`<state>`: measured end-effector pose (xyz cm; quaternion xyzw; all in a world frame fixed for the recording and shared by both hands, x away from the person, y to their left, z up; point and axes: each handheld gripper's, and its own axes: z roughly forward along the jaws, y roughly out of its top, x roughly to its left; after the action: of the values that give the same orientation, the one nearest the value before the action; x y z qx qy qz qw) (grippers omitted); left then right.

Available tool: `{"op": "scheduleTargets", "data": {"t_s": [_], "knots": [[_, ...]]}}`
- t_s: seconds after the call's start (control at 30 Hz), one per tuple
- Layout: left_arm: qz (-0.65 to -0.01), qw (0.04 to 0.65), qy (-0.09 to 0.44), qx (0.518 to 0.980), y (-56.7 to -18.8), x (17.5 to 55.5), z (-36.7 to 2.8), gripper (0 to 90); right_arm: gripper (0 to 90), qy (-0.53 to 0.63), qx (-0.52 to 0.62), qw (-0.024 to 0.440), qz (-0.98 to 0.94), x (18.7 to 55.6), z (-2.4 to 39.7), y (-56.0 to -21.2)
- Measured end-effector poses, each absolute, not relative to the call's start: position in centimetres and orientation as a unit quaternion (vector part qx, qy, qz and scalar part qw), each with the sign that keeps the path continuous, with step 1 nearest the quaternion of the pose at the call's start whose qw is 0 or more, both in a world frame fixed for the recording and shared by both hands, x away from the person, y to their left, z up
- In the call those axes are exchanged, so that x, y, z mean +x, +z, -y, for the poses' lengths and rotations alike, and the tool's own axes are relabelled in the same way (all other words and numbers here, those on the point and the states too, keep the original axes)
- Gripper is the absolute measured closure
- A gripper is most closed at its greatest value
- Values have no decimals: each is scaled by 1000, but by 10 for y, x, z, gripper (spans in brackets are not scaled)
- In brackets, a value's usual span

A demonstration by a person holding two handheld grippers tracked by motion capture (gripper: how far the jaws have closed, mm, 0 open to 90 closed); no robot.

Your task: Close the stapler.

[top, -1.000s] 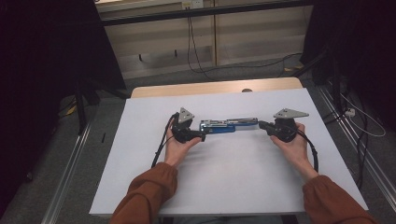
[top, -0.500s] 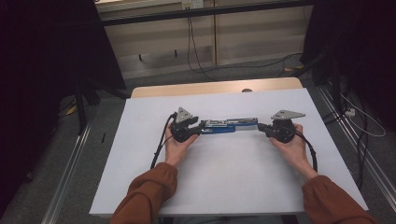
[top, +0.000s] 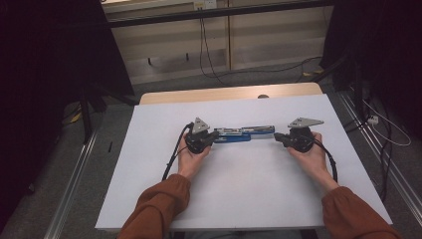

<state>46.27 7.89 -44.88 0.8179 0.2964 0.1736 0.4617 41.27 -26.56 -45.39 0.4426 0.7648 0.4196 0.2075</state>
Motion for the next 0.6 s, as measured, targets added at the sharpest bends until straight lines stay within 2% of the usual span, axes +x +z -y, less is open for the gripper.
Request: {"op": "scheduleTargets", "data": {"t_s": [0.6], "knots": [[-298, 443, 169, 829, -459, 472, -77, 900, 900, 414, 441, 206, -769, 414, 264, -456]]}}
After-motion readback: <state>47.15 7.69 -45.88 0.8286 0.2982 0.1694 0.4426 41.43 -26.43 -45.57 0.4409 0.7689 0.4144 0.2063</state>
